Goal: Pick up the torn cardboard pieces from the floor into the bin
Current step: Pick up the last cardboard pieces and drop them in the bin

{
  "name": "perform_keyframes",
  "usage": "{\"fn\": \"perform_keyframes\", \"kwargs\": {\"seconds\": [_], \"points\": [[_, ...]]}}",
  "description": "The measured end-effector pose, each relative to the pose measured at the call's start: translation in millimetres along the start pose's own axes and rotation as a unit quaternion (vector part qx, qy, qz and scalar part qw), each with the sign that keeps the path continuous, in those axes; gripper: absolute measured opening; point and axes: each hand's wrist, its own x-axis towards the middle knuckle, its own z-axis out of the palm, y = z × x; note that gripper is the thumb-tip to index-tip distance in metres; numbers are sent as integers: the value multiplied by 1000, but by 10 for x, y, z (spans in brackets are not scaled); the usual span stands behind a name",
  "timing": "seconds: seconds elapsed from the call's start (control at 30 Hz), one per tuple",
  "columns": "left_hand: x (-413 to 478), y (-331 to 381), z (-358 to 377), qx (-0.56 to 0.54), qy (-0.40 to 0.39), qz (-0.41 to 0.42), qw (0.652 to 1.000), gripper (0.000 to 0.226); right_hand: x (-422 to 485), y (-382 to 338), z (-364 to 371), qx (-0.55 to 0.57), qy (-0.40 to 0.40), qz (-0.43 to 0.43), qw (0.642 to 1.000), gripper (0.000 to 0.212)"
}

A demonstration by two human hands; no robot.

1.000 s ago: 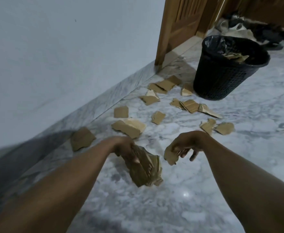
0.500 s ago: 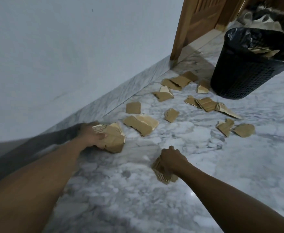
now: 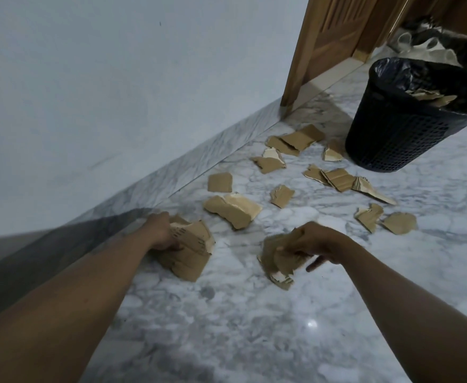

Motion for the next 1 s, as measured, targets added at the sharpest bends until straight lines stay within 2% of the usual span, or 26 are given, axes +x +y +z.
{"fn": "perform_keyframes", "kwargs": {"seconds": [0.07, 0.13, 0.2, 0.33, 0.43, 0.53, 0.67, 0.8, 0.93, 1.0], "points": [[-55, 59, -26, 31, -10, 8, 999, 97, 12, 7, 134, -95, -46, 58, 993, 47], [-57, 66, -10, 59, -11, 22, 998, 96, 109, 71, 350, -193, -2, 66, 979, 55], [-49, 83, -3, 75, -24, 13, 997, 102, 214, 156, 579, -251, 64, 29, 965, 54], [14, 223, -40, 77, -74, 61, 992, 85, 227, 188, 811, -193, 106, -30, 975, 41], [-11, 505, -77, 104, -100, 112, 983, 91, 270, 155, 802, -193, 112, -38, 974, 40], [-1, 816, -7, 138, -92, 167, 972, 96, 339, 158, 770, -197, 91, -19, 976, 27], [84, 1067, 96, 212, -65, 236, 946, 87, 408, 130, 786, -253, 76, -47, 963, 22], [184, 1091, 106, 222, -106, 214, 945, 111, 459, 104, 747, -277, 58, -47, 958, 27], [117, 1031, 108, 200, -90, 204, 954, 73, 532, -88, 498, -182, 47, -63, 980, 35], [98, 963, 150, 198, -93, 200, 955, 72, 612, -270, 372, -112, 81, -62, 988, 44]]}}
